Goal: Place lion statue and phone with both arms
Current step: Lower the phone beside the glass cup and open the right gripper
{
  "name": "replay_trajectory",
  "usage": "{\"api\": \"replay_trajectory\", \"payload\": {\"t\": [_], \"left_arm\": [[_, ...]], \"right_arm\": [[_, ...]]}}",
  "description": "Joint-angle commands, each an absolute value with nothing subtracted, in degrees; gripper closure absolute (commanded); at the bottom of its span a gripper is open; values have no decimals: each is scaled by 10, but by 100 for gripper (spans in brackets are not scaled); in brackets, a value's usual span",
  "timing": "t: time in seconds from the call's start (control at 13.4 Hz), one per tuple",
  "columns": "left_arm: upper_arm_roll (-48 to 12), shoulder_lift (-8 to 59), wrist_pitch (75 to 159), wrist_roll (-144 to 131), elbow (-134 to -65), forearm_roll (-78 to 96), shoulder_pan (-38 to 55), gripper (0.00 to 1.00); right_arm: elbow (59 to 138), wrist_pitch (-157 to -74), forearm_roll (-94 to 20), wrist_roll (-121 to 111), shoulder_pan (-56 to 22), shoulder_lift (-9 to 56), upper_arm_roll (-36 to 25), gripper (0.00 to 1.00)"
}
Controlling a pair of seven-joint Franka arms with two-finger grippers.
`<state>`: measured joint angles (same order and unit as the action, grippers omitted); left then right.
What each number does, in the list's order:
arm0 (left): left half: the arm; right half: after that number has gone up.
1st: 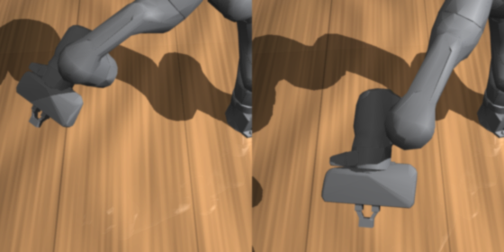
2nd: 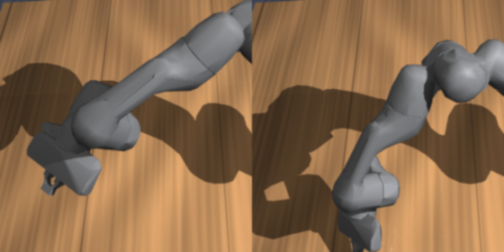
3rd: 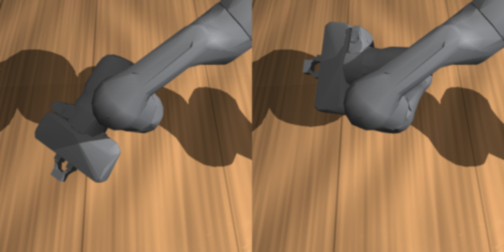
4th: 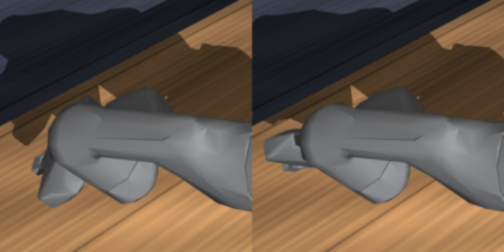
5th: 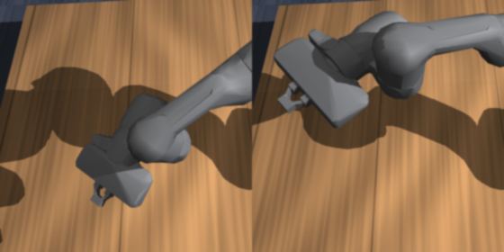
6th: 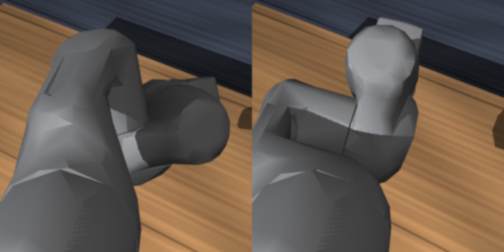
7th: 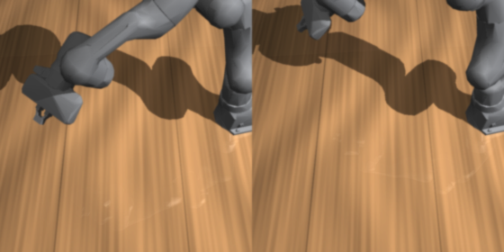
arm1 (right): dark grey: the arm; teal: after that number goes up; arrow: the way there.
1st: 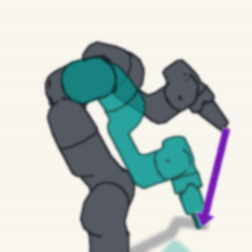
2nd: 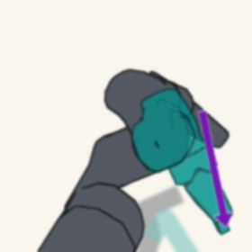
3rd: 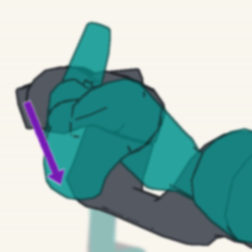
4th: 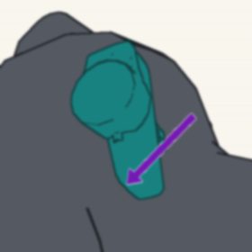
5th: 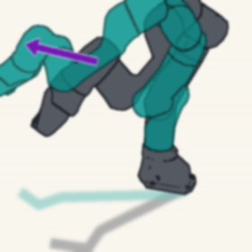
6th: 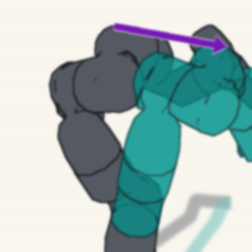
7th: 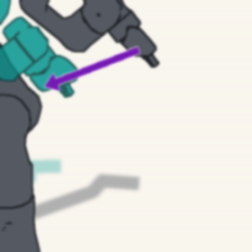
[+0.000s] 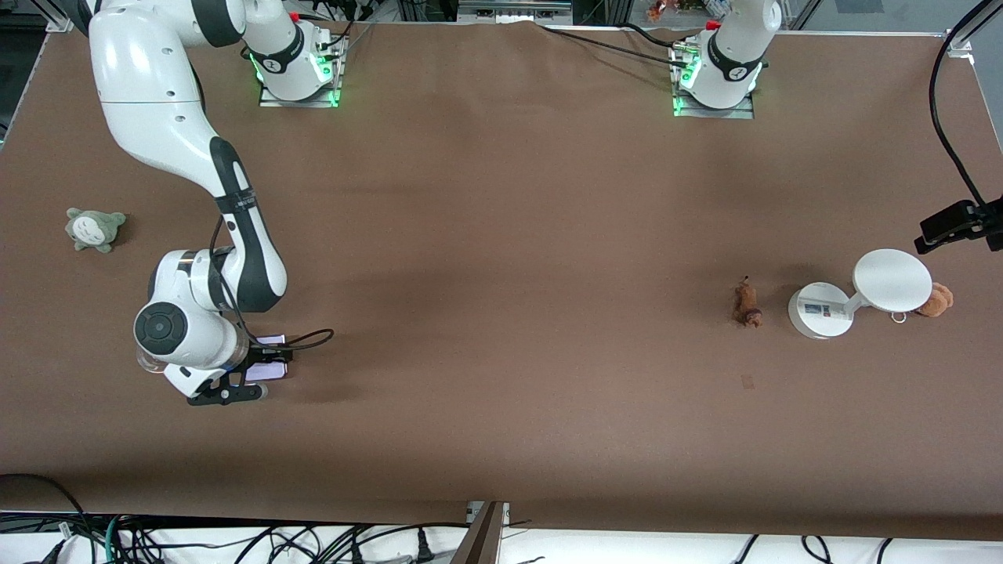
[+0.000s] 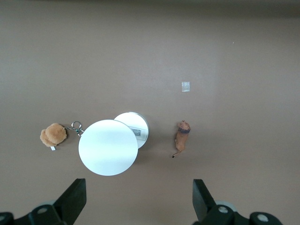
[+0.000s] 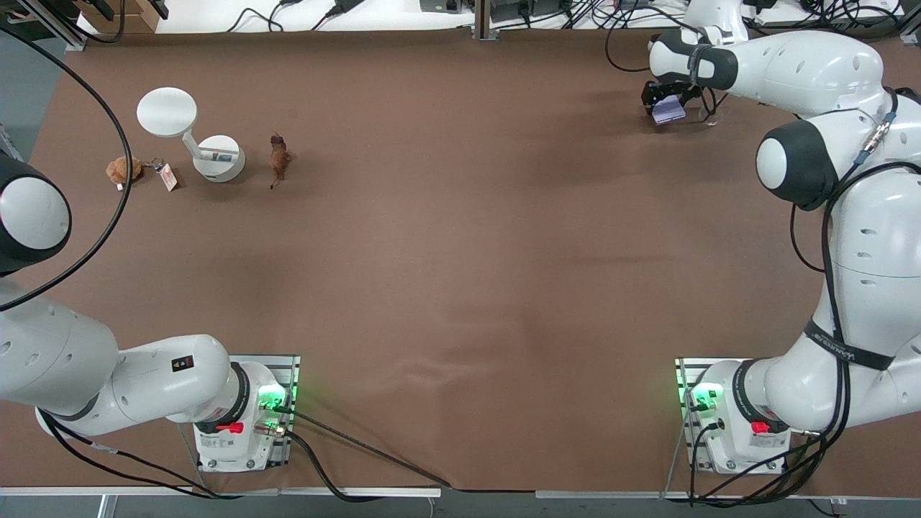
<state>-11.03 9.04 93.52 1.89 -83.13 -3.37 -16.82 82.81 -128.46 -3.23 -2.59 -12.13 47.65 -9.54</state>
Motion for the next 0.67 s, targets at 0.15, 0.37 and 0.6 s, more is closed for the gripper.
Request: {"api": "replay_trajectory", "payload": {"t": [0.15,0.37,0.6], "left_arm": [[-118,78,922,34,-831,-21,-190,0],[-118,76,912,37,-834,-21,-192,0],[-113,73,909,40,-838,-9,-199,0]], "right_arm": [[864,-1303,-40,-16,-120,454,-103,73],[871,-1316,-40,-17,-120,454,-109,72],[872,-1320,-38,-20,-122,453,-109,0]]}}
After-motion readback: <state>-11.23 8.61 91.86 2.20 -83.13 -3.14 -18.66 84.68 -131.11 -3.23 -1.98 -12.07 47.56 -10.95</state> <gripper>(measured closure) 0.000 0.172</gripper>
